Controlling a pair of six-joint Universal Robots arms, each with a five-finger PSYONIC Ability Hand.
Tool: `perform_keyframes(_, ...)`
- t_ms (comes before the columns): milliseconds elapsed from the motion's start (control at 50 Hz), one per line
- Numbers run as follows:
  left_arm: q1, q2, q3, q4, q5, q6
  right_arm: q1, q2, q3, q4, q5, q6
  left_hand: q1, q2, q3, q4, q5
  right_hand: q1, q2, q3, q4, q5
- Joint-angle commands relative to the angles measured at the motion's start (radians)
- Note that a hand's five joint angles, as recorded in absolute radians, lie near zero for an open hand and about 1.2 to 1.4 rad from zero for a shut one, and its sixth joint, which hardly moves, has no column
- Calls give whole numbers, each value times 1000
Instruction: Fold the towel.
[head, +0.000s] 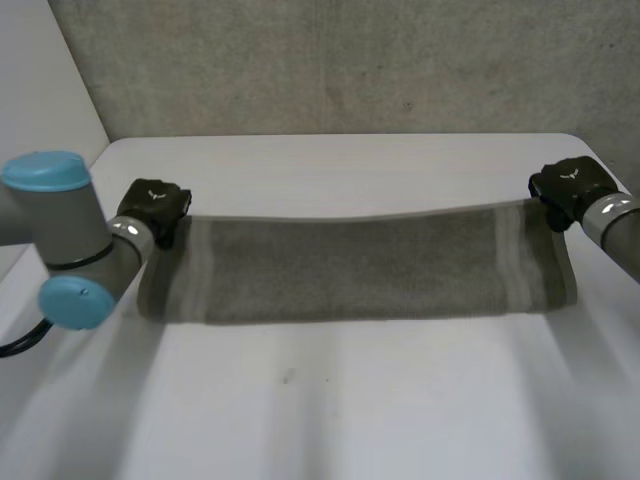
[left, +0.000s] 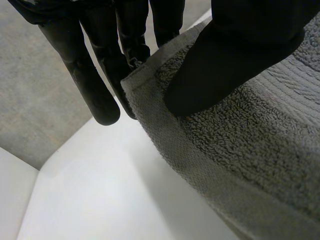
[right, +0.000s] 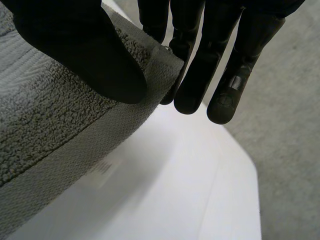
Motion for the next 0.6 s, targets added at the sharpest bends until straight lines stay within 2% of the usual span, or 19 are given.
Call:
perform_keyframes(20,-22,-198,269,-10,-73,-21,33,144,-114,-190,62,16,238,178,180,179,191,3,182,181,179,187)
perform_keyframes(60,-23,-219,291,-10,-73,-22,41,164,-127,-207,73,16,238,178,180,179,191,-31,148,147,145,152)
perform_keyframes(80,-26,-229,295,-11,-73,-19,48,179,-133,-207,85,14,-593,-653,-651,-652,-640,-1060,-881,-882,-884,-876)
perform_keyframes(100,-26,-229,295,-11,-73,-19,48,179,-133,-207,85,14,-601,-661,-660,-660,-649,-1070,-892,-892,-894,-887)
perform_keyframes(120,-31,-233,294,-10,-70,-19,57,190,-131,-207,97,10,-958,-1019,-1017,-1018,-1006,-1219,-1040,-1040,-1043,-1035)
perform_keyframes(260,-57,-217,269,-4,-69,-24,91,164,-87,-207,134,16,-983,-1044,-1042,-1043,-1031,-1219,-1040,-1040,-1043,-1035)
perform_keyframes(360,-57,-126,191,-2,-78,-27,91,5,51,-207,134,37,-983,-1044,-1042,-1043,-1031,-1219,-1040,-1040,-1043,-1035)
perform_keyframes(460,-54,77,-55,24,-77,-73,84,-138,195,-198,127,60,-983,-1044,-1042,-1043,-1031,-1219,-1040,-1040,-1043,-1035)
perform_keyframes(480,-54,78,-56,24,-77,-73,83,-138,196,-198,126,60,-983,-1044,-1042,-1043,-1031,-1219,-1040,-1040,-1043,-1035)
perform_keyframes(520,-51,189,-205,51,-73,-125,80,-230,290,-167,123,66,-983,-1044,-1042,-1043,-1031,-1219,-1040,-1040,-1043,-1035)
perform_keyframes(600,-51,288,-337,94,-72,-178,79,-295,363,-107,123,68,-983,-1044,-1042,-1043,-1031,-1219,-1040,-1040,-1043,-1035)
